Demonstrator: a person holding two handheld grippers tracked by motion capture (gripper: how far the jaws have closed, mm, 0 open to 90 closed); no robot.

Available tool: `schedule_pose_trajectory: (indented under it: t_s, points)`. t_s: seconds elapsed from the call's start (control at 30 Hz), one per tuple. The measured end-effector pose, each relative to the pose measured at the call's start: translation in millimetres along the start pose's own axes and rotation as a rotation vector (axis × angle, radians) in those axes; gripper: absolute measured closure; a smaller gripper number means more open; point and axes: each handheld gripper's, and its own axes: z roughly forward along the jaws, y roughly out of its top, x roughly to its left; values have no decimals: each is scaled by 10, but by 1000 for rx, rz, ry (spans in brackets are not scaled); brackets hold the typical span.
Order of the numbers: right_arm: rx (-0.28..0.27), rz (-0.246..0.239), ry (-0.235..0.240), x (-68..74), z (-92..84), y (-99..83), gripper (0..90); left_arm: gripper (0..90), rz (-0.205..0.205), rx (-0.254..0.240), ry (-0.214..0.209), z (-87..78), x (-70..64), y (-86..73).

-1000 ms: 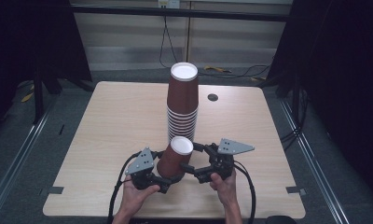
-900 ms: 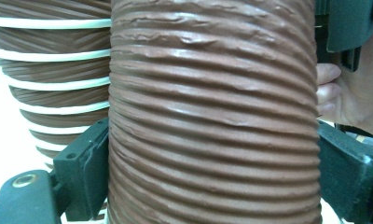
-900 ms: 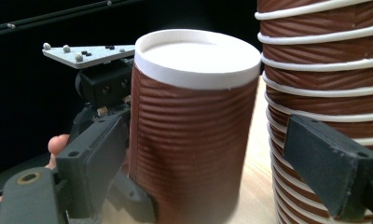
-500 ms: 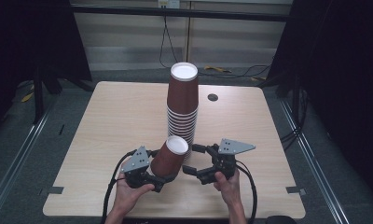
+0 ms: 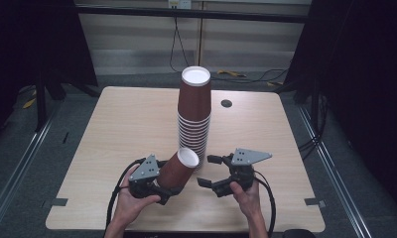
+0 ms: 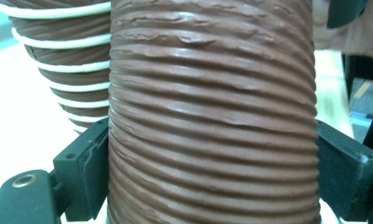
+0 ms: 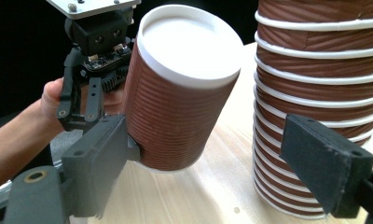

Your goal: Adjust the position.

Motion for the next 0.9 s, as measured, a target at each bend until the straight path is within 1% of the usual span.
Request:
schedule_pose_trajectory:
  t_s: [0.07,0.13,0.2,0.27,0.3,0.33,0.37,0.47,0.53,0.6,0.63,0.77,0.83,0.87,0.9]
  points:
    - [-2,-4,-10,0,0,4,145,120,18,28,-5,8,2,16]
    - [7,-1,-8,-3,-8,9,142,122,25,42,10,9,-1,25]
    - [22,-7,-9,-6,-14,13,136,124,16,44,-1,6,14,25]
    - [37,-17,-18,-7,-18,18,134,125,15,62,-8,15,14,26]
    - [50,-21,-19,-6,-17,24,133,125,29,80,-11,21,15,31]
    - [65,-27,-17,-5,-14,29,132,125,35,92,-14,28,12,32]
    - [74,-35,-9,-2,-10,35,133,126,30,97,-11,36,5,30]
    - [117,-53,-11,9,9,51,136,127,27,106,-14,42,10,26]
    - [143,-56,-5,11,22,55,139,128,28,108,-9,39,11,29]
    - [163,-61,-6,11,33,59,145,129,27,122,-4,29,21,35]
    - [172,-61,-3,9,37,62,146,129,26,126,-8,27,26,38]
    - [214,-83,-14,13,57,88,145,130,39,158,-11,38,29,66]
    - [231,-88,-7,10,67,101,145,130,50,182,-9,41,29,80]
    - [241,-96,-13,9,72,109,144,130,58,189,-9,44,33,84]
    - [250,-102,-14,7,78,114,143,130,55,188,-14,48,33,85]
